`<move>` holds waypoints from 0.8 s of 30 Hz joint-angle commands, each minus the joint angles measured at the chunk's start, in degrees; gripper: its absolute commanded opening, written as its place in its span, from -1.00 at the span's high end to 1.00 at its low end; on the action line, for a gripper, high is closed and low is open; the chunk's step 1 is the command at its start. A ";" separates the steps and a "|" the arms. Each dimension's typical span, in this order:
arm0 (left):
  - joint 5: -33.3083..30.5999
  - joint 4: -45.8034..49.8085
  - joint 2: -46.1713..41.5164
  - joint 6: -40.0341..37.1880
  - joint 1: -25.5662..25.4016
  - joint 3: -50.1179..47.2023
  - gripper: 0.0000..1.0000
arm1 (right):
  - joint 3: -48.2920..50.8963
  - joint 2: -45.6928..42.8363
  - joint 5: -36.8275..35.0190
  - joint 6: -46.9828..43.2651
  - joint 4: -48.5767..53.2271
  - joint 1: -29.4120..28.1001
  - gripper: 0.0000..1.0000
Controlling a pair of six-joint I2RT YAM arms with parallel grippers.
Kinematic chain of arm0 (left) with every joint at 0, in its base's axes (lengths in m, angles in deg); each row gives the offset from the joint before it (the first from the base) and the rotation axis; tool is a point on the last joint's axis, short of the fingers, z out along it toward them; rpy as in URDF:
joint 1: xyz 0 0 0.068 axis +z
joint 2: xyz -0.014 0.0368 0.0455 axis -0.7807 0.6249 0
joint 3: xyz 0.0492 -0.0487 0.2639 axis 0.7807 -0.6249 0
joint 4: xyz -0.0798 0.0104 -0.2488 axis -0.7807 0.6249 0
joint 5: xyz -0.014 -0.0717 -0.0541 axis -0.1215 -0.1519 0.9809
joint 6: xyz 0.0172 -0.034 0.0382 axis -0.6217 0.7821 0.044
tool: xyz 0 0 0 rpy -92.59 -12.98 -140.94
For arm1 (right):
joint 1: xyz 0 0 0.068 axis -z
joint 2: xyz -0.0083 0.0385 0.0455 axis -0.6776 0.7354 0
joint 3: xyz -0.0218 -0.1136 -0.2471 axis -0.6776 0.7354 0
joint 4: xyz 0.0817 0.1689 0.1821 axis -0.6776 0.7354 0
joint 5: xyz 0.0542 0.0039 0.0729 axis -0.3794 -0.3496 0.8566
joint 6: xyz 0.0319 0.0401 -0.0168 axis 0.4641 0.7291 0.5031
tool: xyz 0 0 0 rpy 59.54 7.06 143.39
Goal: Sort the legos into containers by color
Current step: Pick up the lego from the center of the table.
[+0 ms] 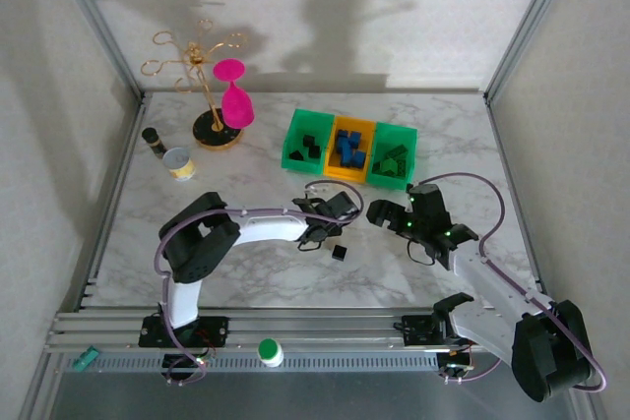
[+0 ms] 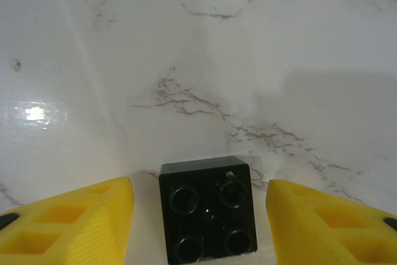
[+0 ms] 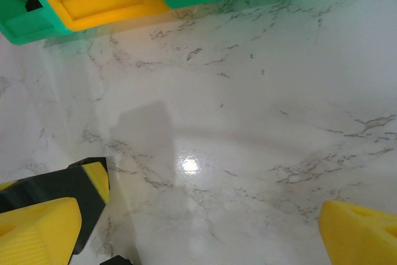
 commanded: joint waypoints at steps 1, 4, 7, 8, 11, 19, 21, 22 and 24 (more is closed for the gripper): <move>-3.54 1.69 2.18 2.33 -0.78 2.59 -0.16 | 0.94 -0.22 1.43 -0.08 -0.20 0.63 -0.97; -5.43 2.69 3.70 2.49 -1.19 3.63 -0.08 | 0.94 0.17 1.88 -0.24 -0.65 0.70 -0.97; -6.40 2.83 4.46 2.37 -1.14 3.95 0.01 | 1.27 0.04 2.21 -0.25 -1.13 0.70 -0.97; -6.17 2.57 4.60 2.28 -1.14 3.89 0.06 | 1.37 0.15 2.26 -0.27 -1.29 0.72 -0.97; -6.18 2.43 4.11 2.14 -1.32 3.79 0.22 | 1.32 0.14 2.48 -0.34 -1.49 0.72 -0.97; -8.18 3.58 0.25 1.25 -1.32 3.11 0.33 | 0.83 0.31 4.16 -1.13 -3.52 0.72 -0.97; -9.29 4.58 -1.37 0.37 -1.32 3.37 0.33 | 0.70 0.78 5.52 -1.82 -4.66 0.71 -0.97; -10.00 4.99 -2.41 -0.27 -1.23 3.48 0.33 | 0.68 1.21 6.25 -2.05 -5.35 0.72 -0.97; -11.45 5.61 -4.49 -1.96 -0.82 3.79 0.32 | 0.59 1.91 7.31 -2.36 -6.96 0.34 -0.97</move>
